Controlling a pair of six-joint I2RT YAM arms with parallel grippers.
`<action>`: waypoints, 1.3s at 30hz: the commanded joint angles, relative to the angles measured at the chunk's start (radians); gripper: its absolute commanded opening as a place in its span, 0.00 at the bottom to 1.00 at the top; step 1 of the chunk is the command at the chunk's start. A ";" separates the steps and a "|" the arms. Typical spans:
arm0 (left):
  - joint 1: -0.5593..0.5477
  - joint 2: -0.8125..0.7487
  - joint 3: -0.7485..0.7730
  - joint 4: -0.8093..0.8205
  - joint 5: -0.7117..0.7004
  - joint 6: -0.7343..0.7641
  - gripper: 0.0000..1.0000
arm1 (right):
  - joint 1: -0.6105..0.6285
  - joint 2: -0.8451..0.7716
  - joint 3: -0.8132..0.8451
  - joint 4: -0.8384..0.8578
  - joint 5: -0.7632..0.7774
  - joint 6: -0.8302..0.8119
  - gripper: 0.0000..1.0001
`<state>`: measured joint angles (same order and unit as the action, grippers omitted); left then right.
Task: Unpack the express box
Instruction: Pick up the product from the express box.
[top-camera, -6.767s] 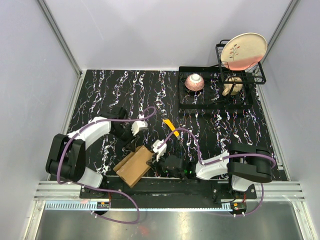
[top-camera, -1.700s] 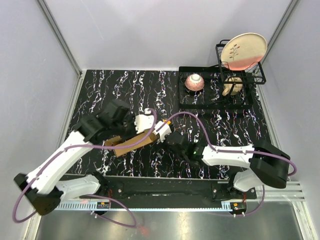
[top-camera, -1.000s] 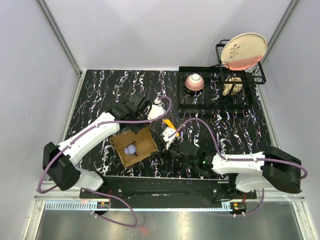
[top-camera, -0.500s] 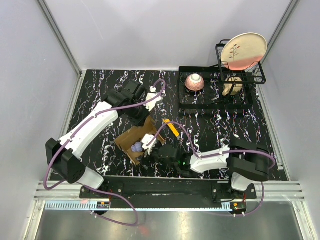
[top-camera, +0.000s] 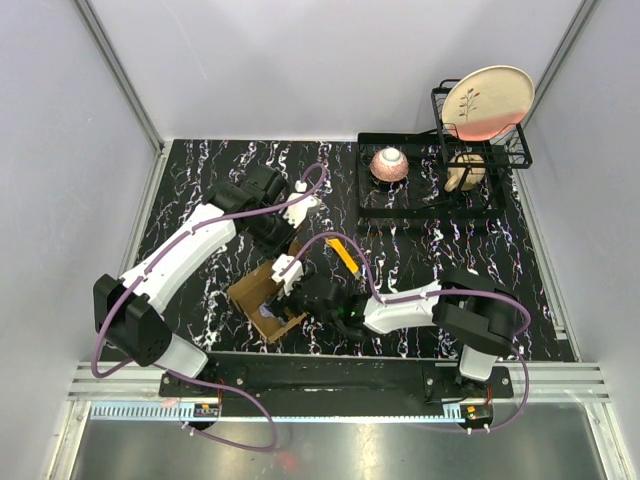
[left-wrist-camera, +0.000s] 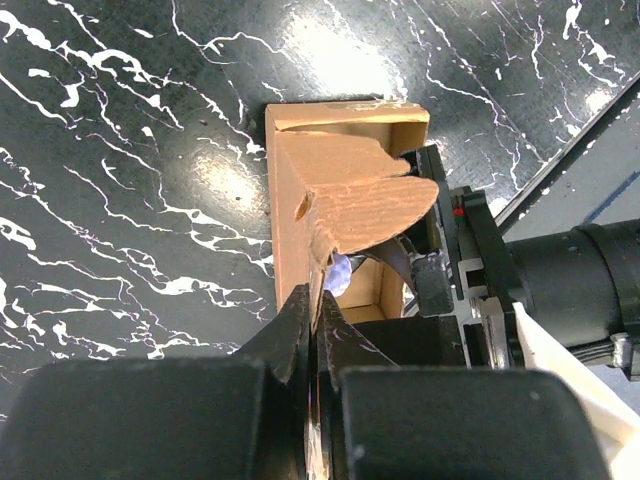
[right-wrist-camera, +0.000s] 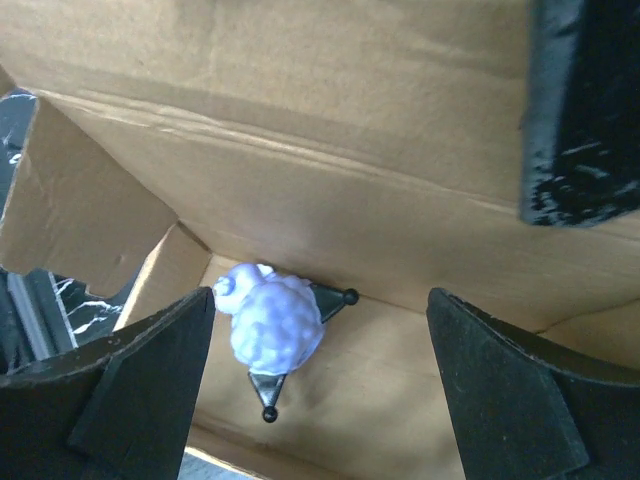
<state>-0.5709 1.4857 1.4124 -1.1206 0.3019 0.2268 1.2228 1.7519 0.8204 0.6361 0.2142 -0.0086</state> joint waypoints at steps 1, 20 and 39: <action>0.019 -0.036 -0.010 0.031 0.048 -0.026 0.00 | -0.003 0.018 0.072 -0.091 -0.085 0.078 0.93; 0.042 -0.038 -0.007 0.067 0.098 -0.073 0.00 | 0.007 0.095 0.092 -0.230 -0.118 0.171 0.84; 0.049 -0.044 -0.099 0.136 0.049 -0.049 0.00 | 0.007 -0.230 -0.101 -0.033 -0.015 0.047 0.35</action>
<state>-0.5289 1.4723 1.3304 -1.0382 0.3698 0.1680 1.2259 1.6421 0.7456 0.4904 0.1524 0.0788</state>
